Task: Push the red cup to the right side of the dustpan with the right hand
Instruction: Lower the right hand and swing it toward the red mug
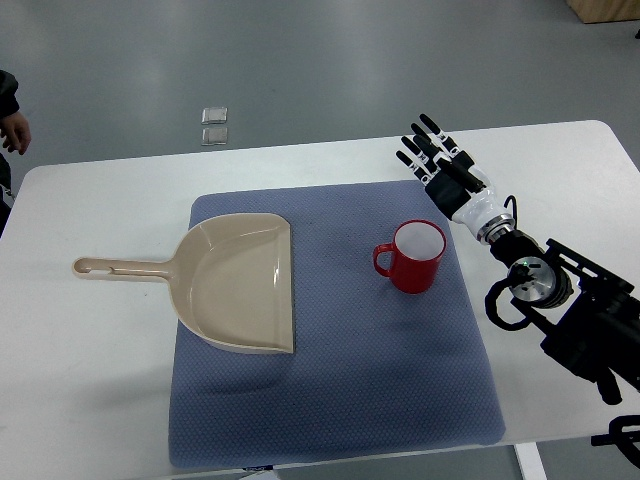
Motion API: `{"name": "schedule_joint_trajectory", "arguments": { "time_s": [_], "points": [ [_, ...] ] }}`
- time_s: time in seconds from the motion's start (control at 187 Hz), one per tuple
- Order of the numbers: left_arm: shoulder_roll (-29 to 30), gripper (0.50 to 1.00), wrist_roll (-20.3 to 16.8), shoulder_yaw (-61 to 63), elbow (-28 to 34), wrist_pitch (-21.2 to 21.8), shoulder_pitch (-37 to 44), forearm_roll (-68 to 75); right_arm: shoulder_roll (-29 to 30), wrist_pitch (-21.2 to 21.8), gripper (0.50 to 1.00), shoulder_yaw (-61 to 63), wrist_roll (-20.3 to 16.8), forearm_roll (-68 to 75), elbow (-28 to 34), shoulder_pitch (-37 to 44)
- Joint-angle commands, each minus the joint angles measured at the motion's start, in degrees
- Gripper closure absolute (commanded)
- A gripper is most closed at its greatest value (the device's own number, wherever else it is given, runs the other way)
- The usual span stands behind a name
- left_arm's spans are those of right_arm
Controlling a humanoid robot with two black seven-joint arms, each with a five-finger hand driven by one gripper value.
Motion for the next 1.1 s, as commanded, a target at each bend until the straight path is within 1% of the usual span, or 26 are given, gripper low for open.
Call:
{"name": "schedule_joint_trajectory", "arguments": {
  "time_s": [0.0,0.209,0.358,0.471,0.561,0.674,0.802,0.866,0.882,0.979,1.021,1.059,1.096],
  "points": [
    [0.0,0.5,0.0,0.0,-0.1,0.0,0.0,0.0,0.0,0.0,0.566,0.0,0.0,0.0,0.0,0.0],
    [0.0,0.5,0.0,0.0,-0.1,0.0,0.0,0.0,-0.3,0.3,0.564,-0.2,-0.1,-0.3,0.0,0.4],
    [0.0,0.5,0.0,-0.1,0.0,0.0,0.0,0.0,-1.6,4.0,0.566,-0.1,-0.2,-5.8,0.1,0.7],
    [0.0,0.5,0.0,-0.1,0.0,0.0,0.0,0.0,-5.2,7.2,0.566,-0.2,-0.3,-9.8,1.0,0.9],
    [0.0,0.5,0.0,-0.2,0.0,0.0,0.1,-0.1,-10.0,12.6,0.566,-0.2,0.1,-14.6,3.2,0.3],
    [0.0,0.5,0.0,-0.2,0.0,0.0,0.0,-0.1,-16.5,12.9,0.566,-0.4,0.5,-19.9,7.1,-0.9],
    [0.0,0.5,0.0,-0.2,-0.3,0.0,0.1,-0.2,-21.4,12.9,0.566,-0.7,3.8,-30.0,10.6,-2.9],
    [0.0,0.5,0.0,-0.2,-0.3,-0.1,0.1,-0.2,-23.2,12.9,0.566,-0.6,6.4,-36.0,12.1,-4.2],
    [0.0,0.5,0.0,-0.2,-0.3,-0.1,0.1,-0.2,-23.6,12.9,0.566,-0.5,7.6,-37.7,12.4,-4.7],
    [0.0,0.5,0.0,-0.2,-0.6,-0.1,0.3,-0.2,-23.7,12.9,0.566,-0.5,12.1,-43.6,12.8,-6.4],
    [0.0,0.5,0.0,-0.2,-0.6,-0.1,0.3,-0.2,-23.3,12.9,0.566,-0.4,13.5,-45.1,12.7,-6.8],
    [0.0,0.5,0.0,-0.2,-0.6,-0.1,0.6,-0.2,-22.9,12.9,0.566,-0.5,15.7,-46.8,12.7,-7.4],
    [0.0,0.5,0.0,-0.2,-0.6,-0.1,0.7,-0.2,-22.6,12.9,0.566,-0.6,15.8,-48.0,12.8,-7.8]
  ]
}}
